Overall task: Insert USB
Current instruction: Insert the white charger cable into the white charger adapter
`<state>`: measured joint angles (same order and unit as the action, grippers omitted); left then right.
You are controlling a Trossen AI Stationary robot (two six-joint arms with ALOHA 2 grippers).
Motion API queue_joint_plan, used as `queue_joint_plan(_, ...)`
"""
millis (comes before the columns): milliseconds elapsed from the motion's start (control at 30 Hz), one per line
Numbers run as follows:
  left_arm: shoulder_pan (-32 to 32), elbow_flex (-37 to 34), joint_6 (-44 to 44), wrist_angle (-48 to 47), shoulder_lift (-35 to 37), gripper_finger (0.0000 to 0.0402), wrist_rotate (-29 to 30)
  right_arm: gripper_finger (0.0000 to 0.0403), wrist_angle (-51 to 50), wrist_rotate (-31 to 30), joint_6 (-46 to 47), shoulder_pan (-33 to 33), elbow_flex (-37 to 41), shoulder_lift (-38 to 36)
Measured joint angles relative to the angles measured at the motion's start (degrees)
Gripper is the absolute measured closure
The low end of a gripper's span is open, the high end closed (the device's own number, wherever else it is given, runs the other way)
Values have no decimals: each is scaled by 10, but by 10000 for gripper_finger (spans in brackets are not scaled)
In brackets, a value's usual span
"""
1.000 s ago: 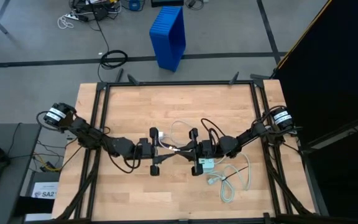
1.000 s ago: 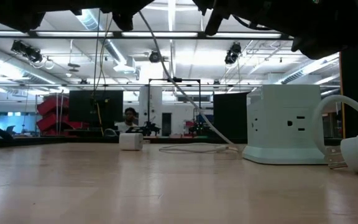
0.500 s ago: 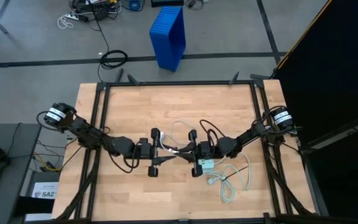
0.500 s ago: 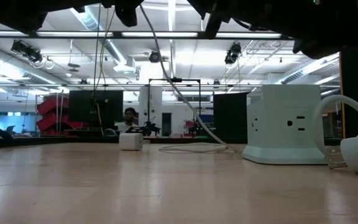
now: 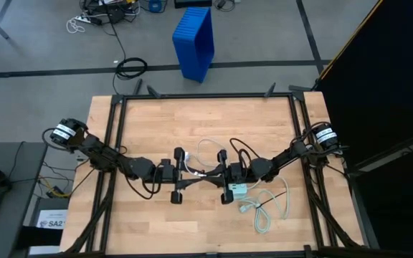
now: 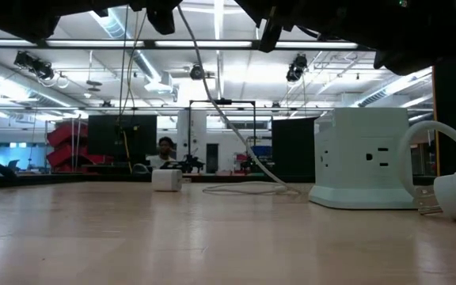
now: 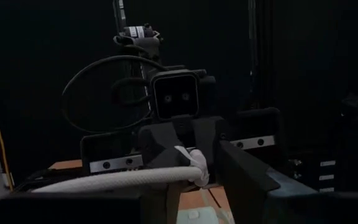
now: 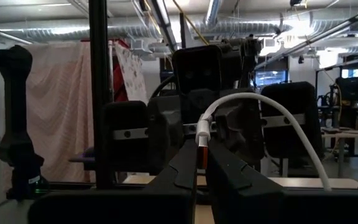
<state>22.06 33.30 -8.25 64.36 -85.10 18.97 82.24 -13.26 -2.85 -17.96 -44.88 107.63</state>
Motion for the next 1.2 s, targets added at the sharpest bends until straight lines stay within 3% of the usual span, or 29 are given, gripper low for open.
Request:
queue_joint_plan(333, 1, 0, -3, -9, 2, 382, 21, 403, 0, -2, -2, 0, 0, 0)
queue_joint_plan(600, 4, 1, -6, -22, 2, 376, 26, 403, -2, -1, -3, 0, 1, 0)
queue_joint_plan(800, 7, 1, -23, -42, 5, 394, 44, 403, -7, -3, -4, 0, 1, 0)
queue_joint_plan(967, 18, 2, -23, -129, 59, 398, 66, 403, -12, -6, -3, 2, -1, 1)
queue_joint_plan(1200, 70, -1, -22, -283, 147, 400, 182, 361, -36, 2, 30, 8, -1, -9)
